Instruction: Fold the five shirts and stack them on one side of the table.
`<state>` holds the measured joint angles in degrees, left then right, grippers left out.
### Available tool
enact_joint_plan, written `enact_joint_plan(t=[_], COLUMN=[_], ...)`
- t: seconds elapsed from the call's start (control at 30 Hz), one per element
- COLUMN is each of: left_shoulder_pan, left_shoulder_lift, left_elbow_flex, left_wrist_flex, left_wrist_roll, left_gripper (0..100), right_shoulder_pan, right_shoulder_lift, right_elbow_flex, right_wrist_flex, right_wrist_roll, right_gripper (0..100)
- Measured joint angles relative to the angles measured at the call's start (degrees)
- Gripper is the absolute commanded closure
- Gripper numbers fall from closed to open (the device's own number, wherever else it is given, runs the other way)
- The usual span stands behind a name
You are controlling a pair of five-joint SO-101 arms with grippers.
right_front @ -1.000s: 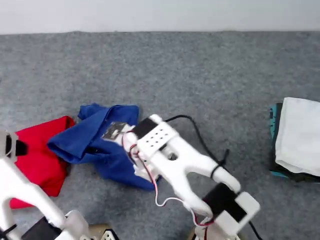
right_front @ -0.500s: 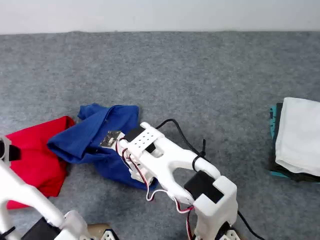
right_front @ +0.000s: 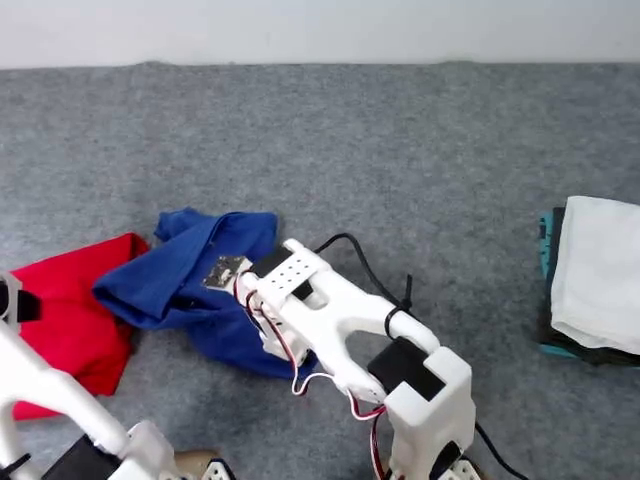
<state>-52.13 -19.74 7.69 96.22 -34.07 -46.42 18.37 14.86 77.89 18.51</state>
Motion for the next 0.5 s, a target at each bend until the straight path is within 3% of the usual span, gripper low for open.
enact_joint_plan(t=[0.2,0.5], left_shoulder_pan=[0.00,1.67], left_shoulder_lift=[0.00,0.00], left_elbow_flex=[0.00,0.00], left_wrist_flex=[0.00,0.00], left_wrist_roll=[0.00,0.00], left_gripper=[77,77], right_shoulder_pan=[5.63,20.66], right_shoulder_lift=[-8.18,-25.93], right_elbow_flex=[-4.48,-15.03], right_wrist_flex=[9.58,22.33], right_wrist_roll=[2.90,7.82], right_gripper=[98.8,98.8])
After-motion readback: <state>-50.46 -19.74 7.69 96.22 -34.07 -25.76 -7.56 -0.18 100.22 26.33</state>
